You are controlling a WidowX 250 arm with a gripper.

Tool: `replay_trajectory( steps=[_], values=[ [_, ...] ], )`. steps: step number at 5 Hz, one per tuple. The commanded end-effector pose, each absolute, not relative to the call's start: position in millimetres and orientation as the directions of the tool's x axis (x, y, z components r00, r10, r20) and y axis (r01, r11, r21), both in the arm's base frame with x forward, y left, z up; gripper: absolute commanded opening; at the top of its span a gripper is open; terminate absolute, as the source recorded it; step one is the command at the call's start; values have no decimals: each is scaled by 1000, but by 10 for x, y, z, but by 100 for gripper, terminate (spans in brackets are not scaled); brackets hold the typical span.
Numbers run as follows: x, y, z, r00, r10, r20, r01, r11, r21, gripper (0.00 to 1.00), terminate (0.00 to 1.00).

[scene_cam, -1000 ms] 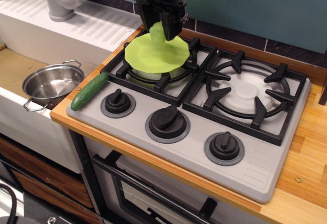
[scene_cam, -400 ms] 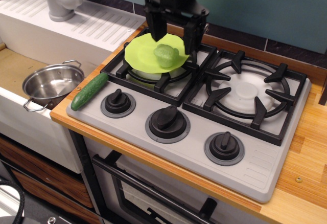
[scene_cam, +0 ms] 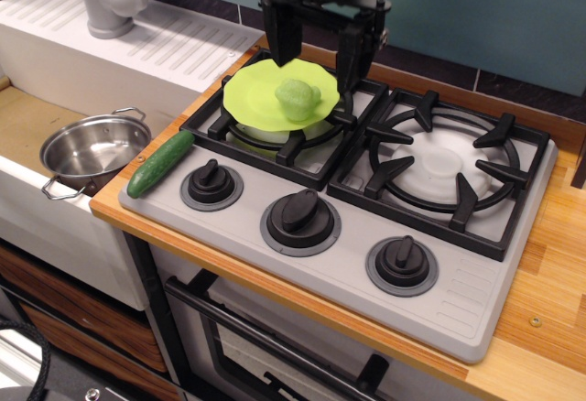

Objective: Put cauliflower on plate and pickle in pot or pan in sink

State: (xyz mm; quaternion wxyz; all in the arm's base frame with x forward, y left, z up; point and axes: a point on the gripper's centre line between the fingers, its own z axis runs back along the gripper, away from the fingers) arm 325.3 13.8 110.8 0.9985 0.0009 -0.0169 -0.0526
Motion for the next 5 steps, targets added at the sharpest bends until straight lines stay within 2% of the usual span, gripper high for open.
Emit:
replay_trajectory(
  steps=[1, 3, 4, 5],
  values=[
    [3281, 91, 1536, 987, -126, 104, 122, 992, 42, 100, 0],
    [3281, 91, 1536, 987, -126, 104, 122, 992, 42, 100, 0],
    [3064, 228, 1417, 980, -45, 193, 44, 999, 8, 100, 0],
    [2906, 353, 1369, 963, 81, 257, -64, 995, -72, 100, 0]
  ],
)
